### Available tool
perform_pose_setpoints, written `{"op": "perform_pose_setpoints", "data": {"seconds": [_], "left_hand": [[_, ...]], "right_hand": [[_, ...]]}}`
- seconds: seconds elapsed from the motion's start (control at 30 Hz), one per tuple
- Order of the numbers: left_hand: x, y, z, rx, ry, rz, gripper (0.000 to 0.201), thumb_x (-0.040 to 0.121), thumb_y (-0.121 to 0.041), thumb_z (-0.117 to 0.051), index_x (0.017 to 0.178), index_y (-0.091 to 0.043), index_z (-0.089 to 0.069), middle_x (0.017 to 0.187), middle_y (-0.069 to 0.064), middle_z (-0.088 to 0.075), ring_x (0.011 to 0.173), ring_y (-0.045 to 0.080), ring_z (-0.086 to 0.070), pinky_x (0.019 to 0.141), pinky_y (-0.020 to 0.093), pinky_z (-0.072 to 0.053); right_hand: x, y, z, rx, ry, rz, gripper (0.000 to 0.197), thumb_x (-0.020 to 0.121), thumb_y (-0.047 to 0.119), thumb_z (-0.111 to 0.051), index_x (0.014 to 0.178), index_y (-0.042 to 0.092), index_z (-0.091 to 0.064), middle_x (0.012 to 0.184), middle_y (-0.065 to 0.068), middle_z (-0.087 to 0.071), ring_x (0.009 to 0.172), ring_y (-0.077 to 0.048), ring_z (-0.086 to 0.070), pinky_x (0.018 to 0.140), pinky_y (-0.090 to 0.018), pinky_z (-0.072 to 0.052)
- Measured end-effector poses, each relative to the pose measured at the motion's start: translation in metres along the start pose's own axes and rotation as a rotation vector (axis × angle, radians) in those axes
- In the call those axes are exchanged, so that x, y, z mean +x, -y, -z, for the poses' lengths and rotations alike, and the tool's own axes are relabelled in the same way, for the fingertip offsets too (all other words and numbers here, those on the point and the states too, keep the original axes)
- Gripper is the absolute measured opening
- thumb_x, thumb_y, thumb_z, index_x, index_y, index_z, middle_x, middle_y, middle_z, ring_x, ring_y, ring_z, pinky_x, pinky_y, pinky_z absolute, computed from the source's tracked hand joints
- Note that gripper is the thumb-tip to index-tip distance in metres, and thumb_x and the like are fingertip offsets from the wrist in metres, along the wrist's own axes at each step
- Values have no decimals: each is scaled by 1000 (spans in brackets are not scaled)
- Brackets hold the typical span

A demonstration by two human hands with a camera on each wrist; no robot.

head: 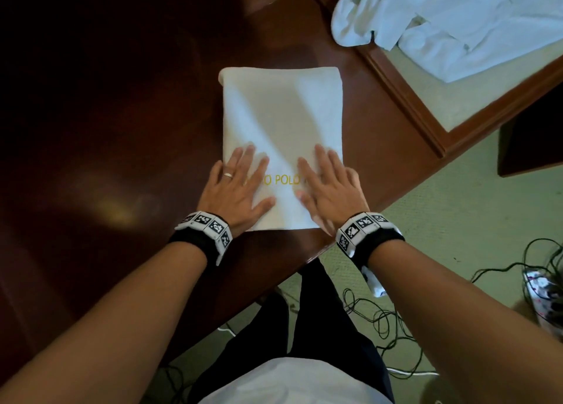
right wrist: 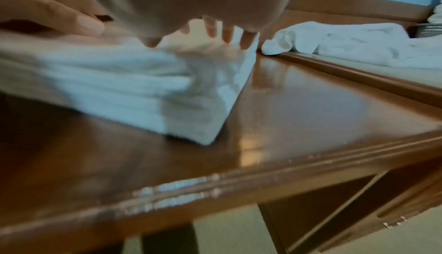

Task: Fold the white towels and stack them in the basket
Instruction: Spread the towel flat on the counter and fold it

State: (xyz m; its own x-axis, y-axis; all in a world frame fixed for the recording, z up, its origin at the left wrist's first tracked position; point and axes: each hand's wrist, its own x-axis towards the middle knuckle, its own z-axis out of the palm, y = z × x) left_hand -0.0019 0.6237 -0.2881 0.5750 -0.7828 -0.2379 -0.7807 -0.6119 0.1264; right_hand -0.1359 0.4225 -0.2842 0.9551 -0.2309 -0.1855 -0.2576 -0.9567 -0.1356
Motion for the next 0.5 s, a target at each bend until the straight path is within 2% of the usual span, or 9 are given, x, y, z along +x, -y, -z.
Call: {"op": "perform_pose_setpoints", "data": {"seconds": [0.07,0.13,0.17,0.2,0.27,0.3,0.33,0.4,0.5], "left_hand": [[-4,16,-9,-13,58,63,84,90,-77,-14,160,-33,5,168,-6,15,155,16,8,120,55,-6],[-6,27,-6,11,52,65,86,91,-77,-13,161,-29,-1,168,-7,10,155,15,4,120,55,-8],[-5,30,0,27,38,67,86,91,-76,-15,161,-25,-10,169,-5,1,155,18,-2,119,55,-12],[-1,32,7,32,14,81,86,92,-74,-18,159,-21,-19,169,-1,-10,154,22,-9,118,54,-16],[14,37,21,7,-46,124,84,92,-70,-23,154,-15,-30,164,6,-25,152,28,-17,116,53,-21],[25,38,28,-14,-66,138,83,92,-69,-25,154,-15,-31,163,8,-26,151,29,-16,117,53,-20],[37,39,34,-27,-84,138,82,92,-69,-26,154,-15,-29,164,10,-24,152,30,-15,117,53,-19],[66,38,46,-16,-120,103,82,92,-68,-29,157,-17,-24,166,9,-17,153,29,-12,119,53,-17],[105,30,55,42,-109,21,81,93,-67,-29,159,-22,-16,169,5,-7,154,28,-9,119,55,-15]], "right_hand": [[-6,-5,-7,0,116,-25,68,101,63,-18,158,30,-5,166,-5,11,153,-23,7,117,-55,-16],[-8,-12,-6,17,155,-18,71,100,66,-17,158,28,-1,165,-3,15,153,-20,11,118,-53,-11],[-6,-15,-1,18,164,1,71,99,65,-19,158,26,-7,166,-5,9,153,-22,4,117,-51,-15],[0,-19,6,14,148,29,69,98,62,-24,155,24,-20,166,-8,-5,152,-25,-10,113,-50,-23],[19,-28,21,9,50,96,58,95,57,-34,137,19,-47,150,-9,-39,132,-31,-41,98,-46,-35],[33,-33,28,12,-14,126,53,94,53,-38,127,17,-55,139,-9,-49,120,-32,-50,91,-44,-37],[48,-39,34,3,-83,151,48,93,50,-42,121,15,-59,132,-9,-54,111,-33,-53,86,-43,-37],[79,-46,44,-38,-174,185,44,92,44,-47,120,13,-59,133,-11,-54,109,-34,-52,83,-43,-37],[119,-39,51,-105,-166,212,53,96,46,-43,140,17,-47,152,-13,-39,130,-35,-43,94,-48,-37]]}}
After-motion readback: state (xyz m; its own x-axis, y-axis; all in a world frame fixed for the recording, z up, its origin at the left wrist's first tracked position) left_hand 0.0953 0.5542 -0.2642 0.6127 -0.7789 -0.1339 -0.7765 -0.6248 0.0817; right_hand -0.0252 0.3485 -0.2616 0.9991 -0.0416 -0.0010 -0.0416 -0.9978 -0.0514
